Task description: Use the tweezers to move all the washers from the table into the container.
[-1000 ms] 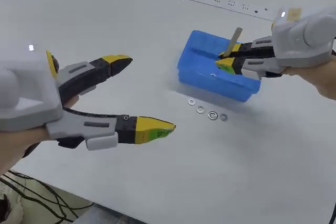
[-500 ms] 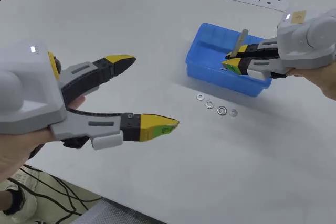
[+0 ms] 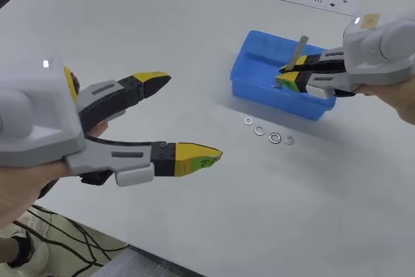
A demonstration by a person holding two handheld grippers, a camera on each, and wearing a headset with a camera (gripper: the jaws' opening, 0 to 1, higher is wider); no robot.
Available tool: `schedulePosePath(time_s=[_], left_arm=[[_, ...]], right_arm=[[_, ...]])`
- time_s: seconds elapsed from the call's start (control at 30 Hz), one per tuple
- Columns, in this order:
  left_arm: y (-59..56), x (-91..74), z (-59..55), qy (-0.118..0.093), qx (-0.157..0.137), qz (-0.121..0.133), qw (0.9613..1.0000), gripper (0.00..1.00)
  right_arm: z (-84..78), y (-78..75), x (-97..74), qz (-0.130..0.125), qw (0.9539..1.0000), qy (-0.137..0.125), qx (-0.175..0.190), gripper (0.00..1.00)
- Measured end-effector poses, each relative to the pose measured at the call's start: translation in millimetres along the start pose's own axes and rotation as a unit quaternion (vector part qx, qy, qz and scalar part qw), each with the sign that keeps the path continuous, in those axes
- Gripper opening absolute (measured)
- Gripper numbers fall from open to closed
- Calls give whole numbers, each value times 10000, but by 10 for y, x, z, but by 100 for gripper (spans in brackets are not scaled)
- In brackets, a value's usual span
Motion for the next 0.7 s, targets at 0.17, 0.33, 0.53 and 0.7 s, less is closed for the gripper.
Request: schedulePosePath(time_s=[0.17,0.33,0.53,0.7], left_arm=[[23,67,-5,5,14,-94,10000,88],[156,237,85,36,203,-119,9997,85],[305,567,350,-183,295,-357,9988,81],[380,863,485,-124,480,-484,9976,79]], right_arm=[[54,1,-45,-48,10000,-15,-14,8],[90,47,-63,20,10000,-24,-88,8],[136,52,-86,-16,9999,11,-148,8],[155,63,-118,-34,9997,77,-239,8]])
Point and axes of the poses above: the centre of the closed fingertips' face, and the gripper's own axes: x roughly forward along the fingers, y roughly to its left, z roughly out of its top, the point moved 5 cm from there along -x, roughly backward along the fingers, and after that the axes turned 2 degrees about x, right-handed, at the moved point
